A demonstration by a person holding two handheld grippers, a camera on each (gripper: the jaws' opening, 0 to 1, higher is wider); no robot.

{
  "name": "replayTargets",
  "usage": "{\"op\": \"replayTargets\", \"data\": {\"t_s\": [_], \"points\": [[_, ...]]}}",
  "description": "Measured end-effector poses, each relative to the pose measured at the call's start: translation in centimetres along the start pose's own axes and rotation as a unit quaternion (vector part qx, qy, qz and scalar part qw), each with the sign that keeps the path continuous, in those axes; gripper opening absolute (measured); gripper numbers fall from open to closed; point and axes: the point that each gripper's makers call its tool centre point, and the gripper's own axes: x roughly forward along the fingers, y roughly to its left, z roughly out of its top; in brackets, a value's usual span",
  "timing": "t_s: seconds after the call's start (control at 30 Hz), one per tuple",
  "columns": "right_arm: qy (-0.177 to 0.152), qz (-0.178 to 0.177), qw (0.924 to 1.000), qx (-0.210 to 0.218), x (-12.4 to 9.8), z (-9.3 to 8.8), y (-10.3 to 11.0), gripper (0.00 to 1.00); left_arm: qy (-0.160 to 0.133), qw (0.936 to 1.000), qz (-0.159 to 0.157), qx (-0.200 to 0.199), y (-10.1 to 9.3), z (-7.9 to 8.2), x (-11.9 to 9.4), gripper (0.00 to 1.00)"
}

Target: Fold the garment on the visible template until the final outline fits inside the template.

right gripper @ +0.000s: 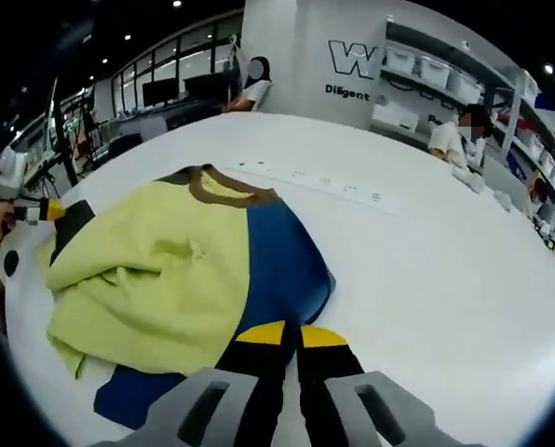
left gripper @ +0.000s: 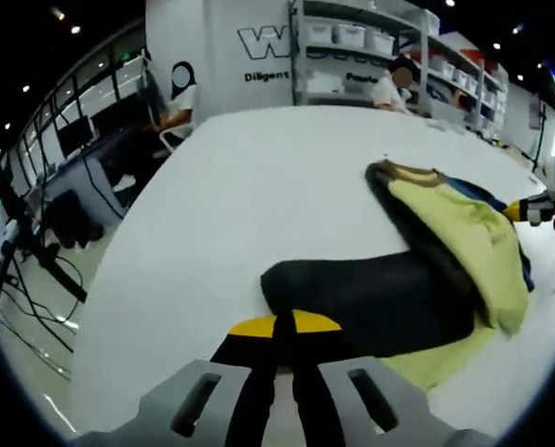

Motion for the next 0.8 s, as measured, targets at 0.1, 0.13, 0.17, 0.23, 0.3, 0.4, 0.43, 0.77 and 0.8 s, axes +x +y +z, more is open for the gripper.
{"op": "replayTargets", "data": {"t_s": [0.1,0.13,0.17,0.23,0.3,0.4,0.43,0.77,0.8], "points": [[0.000,0.001,1.0000,-0.001,0.1,0.1,-0.1,0.00,0.005,0.9999,0.013,-0.001,1.3,-0.3,-0.2,0.03],[-0.001,0.001,1.0000,0.000,0.1,0.2,-0.1,0.00,0.008,0.9999,0.015,-0.001,1.6,-0.5,-0.3,0.03],[0.000,0.000,1.0000,0.002,0.2,0.3,-0.3,0.00,0.012,0.9997,0.021,0.002,2.1,-0.7,-0.3,0.03],[0.001,-0.001,1.0000,0.000,0.4,0.4,-0.4,0.00,0.017,0.9991,0.037,0.013,3.3,-0.9,-0.4,0.03],[0.003,0.000,1.0000,-0.002,0.5,0.5,-0.6,0.00,0.019,0.9987,0.046,0.014,4.3,-1.0,-0.5,0.03],[0.003,0.001,1.0000,-0.004,0.5,0.6,-0.7,0.00,0.028,0.9973,0.064,0.023,6.3,-1.1,-0.4,0.03],[0.002,0.002,1.0000,-0.003,0.5,0.6,-0.7,0.00,0.026,0.9972,0.066,0.022,6.7,-1.0,-0.4,0.03],[-0.001,0.002,0.9999,0.013,0.6,0.4,-0.9,0.00,0.039,0.9899,0.136,0.006,10.7,-2.2,-1.4,0.03],[-0.001,0.002,0.9999,0.014,0.6,0.3,-0.9,0.00,0.037,0.9900,0.136,-0.004,11.0,-2.3,-1.4,0.03]]}}
